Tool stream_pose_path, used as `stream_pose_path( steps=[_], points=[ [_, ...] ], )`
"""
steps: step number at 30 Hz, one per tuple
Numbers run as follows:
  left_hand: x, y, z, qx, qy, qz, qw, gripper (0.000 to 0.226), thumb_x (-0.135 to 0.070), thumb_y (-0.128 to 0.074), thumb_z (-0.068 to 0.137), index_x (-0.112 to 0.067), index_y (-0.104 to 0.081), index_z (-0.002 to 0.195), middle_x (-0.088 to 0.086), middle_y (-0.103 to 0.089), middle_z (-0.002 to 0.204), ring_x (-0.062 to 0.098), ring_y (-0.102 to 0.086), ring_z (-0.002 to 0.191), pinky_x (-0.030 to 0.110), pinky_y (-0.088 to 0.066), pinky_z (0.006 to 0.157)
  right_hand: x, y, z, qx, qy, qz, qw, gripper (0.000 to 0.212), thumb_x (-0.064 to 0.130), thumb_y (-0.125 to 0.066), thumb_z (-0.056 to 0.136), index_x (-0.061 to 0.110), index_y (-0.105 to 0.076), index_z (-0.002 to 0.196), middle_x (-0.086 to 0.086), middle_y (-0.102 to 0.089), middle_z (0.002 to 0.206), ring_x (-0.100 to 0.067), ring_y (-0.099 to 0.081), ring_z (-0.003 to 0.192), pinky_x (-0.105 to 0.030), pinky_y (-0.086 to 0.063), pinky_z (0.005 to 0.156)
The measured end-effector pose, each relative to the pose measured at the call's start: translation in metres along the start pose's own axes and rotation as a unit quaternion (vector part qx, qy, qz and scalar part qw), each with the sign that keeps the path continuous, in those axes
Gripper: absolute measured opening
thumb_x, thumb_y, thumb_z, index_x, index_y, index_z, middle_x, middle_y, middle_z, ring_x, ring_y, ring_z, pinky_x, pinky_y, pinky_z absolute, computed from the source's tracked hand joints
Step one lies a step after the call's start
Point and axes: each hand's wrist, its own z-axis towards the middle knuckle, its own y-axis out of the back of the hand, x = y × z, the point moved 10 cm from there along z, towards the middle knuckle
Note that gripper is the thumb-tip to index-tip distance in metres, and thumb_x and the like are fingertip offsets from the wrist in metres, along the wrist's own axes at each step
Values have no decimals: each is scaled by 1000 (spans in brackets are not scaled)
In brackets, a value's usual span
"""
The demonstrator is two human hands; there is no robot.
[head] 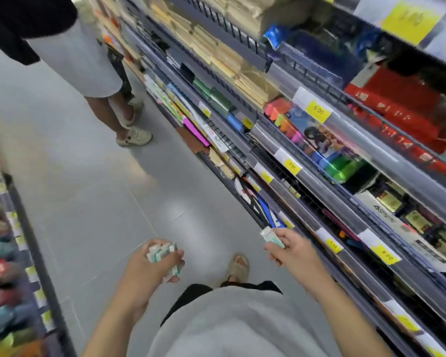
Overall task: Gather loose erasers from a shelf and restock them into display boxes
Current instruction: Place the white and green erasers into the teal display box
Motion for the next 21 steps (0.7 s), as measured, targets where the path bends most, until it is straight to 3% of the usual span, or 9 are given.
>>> stream_pose_path(
  steps=[7,11,17,21],
  points=[
    [-61,-8,50,-9,-19,-4,1000,31,-9,-84,85,-7,-66,109,16,-79,90,33,-78,87,34,-62,61,106,-2,73,17,82,-14,996,25,22,-71,91,27,-66,115,3,-76,95,-11,-67,72,-32,-52,67],
    [-118,-33,83,28,-48,1,998,32,-10,-85,84,-9,-66,110,18,-78,92,33,-78,86,31,-62,59,157,7,84,1,125,2,992,23,20,-70,91,32,-68,110,3,-76,97,-9,-68,74,-23,-51,67],
    [-243,-91,122,146,-130,21,981,39,-22,-93,66,-23,-69,96,14,-79,90,25,-78,81,34,-61,60,221,39,77,-94,152,26,984,25,19,-72,91,36,-68,109,9,-76,100,-9,-71,78,-19,-51,67],
    [-329,-145,125,261,-194,25,945,24,-17,-90,76,-29,-73,89,11,-79,87,21,-77,75,28,-59,57,268,68,53,-196,182,7,964,26,19,-73,91,38,-67,108,14,-73,103,-12,-67,74,-26,-51,70]
  ],
)
